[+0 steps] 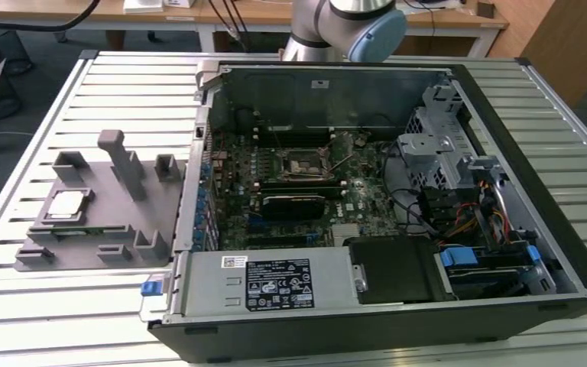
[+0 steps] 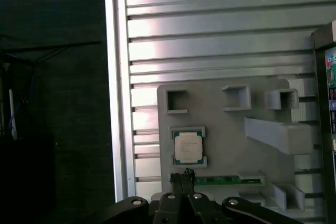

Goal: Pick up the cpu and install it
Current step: 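Pick up the cpu and move it towards the insertion slot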

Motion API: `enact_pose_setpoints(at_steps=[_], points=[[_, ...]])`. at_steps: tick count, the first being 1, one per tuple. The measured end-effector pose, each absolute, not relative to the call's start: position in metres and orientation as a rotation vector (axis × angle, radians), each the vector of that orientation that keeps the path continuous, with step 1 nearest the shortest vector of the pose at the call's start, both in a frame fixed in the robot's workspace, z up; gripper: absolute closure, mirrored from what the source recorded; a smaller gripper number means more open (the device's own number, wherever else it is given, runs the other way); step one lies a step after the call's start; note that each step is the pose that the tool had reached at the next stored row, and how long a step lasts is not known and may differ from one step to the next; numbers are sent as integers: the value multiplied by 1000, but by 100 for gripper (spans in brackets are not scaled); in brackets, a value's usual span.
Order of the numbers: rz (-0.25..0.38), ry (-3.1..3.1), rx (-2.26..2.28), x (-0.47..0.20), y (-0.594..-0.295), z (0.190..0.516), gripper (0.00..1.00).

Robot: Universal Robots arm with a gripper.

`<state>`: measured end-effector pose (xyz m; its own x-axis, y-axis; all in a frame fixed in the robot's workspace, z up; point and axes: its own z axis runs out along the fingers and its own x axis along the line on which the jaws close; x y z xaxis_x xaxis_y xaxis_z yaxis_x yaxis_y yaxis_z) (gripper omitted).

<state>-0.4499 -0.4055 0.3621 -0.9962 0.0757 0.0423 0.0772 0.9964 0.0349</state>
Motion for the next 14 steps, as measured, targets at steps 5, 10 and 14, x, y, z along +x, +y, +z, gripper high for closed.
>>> enact_pose_setpoints(at_steps=[5,10,14], points=[[-64,-3097,-116,-450,-407,354,89],[-65,-3096,-110,-450,-407,350,89],[-65,-3096,-108,-450,-407,346,89]])
